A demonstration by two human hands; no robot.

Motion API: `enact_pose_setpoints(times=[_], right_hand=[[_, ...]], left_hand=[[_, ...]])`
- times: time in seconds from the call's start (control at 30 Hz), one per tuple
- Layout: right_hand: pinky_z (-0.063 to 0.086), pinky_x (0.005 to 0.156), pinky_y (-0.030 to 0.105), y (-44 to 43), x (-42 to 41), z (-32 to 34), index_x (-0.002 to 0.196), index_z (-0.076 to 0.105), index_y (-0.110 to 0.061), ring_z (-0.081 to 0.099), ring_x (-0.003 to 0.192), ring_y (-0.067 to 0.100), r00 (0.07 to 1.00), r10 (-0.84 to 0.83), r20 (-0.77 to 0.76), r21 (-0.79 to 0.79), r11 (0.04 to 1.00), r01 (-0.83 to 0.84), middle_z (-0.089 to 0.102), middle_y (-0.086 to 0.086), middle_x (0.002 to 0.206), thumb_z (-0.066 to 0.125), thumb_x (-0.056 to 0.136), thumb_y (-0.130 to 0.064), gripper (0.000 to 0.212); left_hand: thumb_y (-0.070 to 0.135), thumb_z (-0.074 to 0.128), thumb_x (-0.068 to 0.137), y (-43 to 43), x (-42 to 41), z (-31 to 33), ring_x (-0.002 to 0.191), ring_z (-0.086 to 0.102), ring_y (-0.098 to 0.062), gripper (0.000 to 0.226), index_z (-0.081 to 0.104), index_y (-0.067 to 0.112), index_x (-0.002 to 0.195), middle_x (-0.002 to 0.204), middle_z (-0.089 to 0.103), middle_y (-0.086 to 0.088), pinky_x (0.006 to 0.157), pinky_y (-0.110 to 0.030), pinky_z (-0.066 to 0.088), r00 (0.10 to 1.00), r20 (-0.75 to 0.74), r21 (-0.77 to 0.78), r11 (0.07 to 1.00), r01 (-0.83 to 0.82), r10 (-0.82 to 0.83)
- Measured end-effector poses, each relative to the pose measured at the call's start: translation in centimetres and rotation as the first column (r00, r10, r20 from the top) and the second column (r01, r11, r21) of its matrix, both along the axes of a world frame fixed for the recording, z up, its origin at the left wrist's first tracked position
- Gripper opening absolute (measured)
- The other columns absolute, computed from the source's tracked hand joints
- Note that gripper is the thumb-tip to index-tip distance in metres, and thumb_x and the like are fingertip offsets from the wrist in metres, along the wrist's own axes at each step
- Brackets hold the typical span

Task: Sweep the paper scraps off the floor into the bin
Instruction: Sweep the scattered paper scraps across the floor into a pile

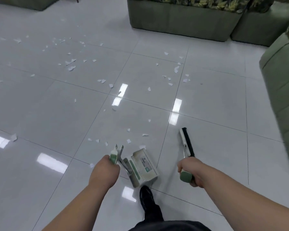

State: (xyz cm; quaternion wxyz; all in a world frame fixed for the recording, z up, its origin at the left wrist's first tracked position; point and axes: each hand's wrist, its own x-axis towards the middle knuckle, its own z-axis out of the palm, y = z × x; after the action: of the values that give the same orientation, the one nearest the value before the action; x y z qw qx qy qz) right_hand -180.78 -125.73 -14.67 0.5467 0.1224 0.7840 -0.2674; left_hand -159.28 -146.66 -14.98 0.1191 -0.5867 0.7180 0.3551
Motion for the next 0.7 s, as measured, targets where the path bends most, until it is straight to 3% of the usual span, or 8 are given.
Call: enact_pose_setpoints(times=[0.1,0.37,0.57,0.7], right_hand=[[0.028,0.052,0.022,-5.5,3.1,1.2,0.075,0.049,-0.013,0.039,0.065,0.022,0.996,0.066,0.051,-0.058,0.996,-0.063,0.046,0.009,0.077,0.053,0.077,-0.001,0.013],[0.024,0.046,0.018,-17.5,8.8,3.2,0.082,0.05,-0.017,0.041,0.049,0.016,0.956,0.171,0.238,-0.238,0.965,-0.113,0.05,0.006,0.069,0.052,0.08,-0.004,0.014],[0.025,0.039,0.015,-22.5,10.1,2.7,0.093,0.048,-0.017,0.039,0.039,0.015,0.914,0.17,0.367,-0.306,0.951,-0.054,0.055,0.006,0.062,0.056,0.079,-0.008,0.019],[0.027,0.036,0.017,-22.7,8.3,3.7,0.106,0.052,-0.014,0.039,0.038,0.015,0.915,0.181,0.359,-0.332,0.942,-0.056,0.058,0.008,0.062,0.056,0.079,-0.007,0.029]], left_hand=[[0.008,0.044,0.081,-2.0,2.1,0.1,0.063,0.059,-0.031,0.014,0.053,0.014,0.09,0.077,0.065,-0.01,0.054,-0.029,0.044,0.999,0.0,0.019,0.998,-0.054,0.054],[0.009,0.042,0.08,-4.4,8.2,1.3,0.056,0.054,-0.027,0.013,0.053,0.014,0.087,0.073,0.062,-0.008,0.051,-0.027,0.04,0.977,0.004,0.016,0.976,-0.215,0.215],[0.01,0.042,0.081,-4.7,11.7,2.1,0.056,0.054,-0.027,0.012,0.052,0.014,0.085,0.073,0.062,-0.008,0.051,-0.027,0.04,0.94,0.013,-0.002,0.94,-0.341,0.341],[0.012,0.044,0.083,-4.8,12.0,2.3,0.057,0.053,-0.028,0.009,0.052,0.014,0.083,0.073,0.061,-0.007,0.053,-0.028,0.04,0.916,-0.019,0.0,0.917,-0.4,0.4]])
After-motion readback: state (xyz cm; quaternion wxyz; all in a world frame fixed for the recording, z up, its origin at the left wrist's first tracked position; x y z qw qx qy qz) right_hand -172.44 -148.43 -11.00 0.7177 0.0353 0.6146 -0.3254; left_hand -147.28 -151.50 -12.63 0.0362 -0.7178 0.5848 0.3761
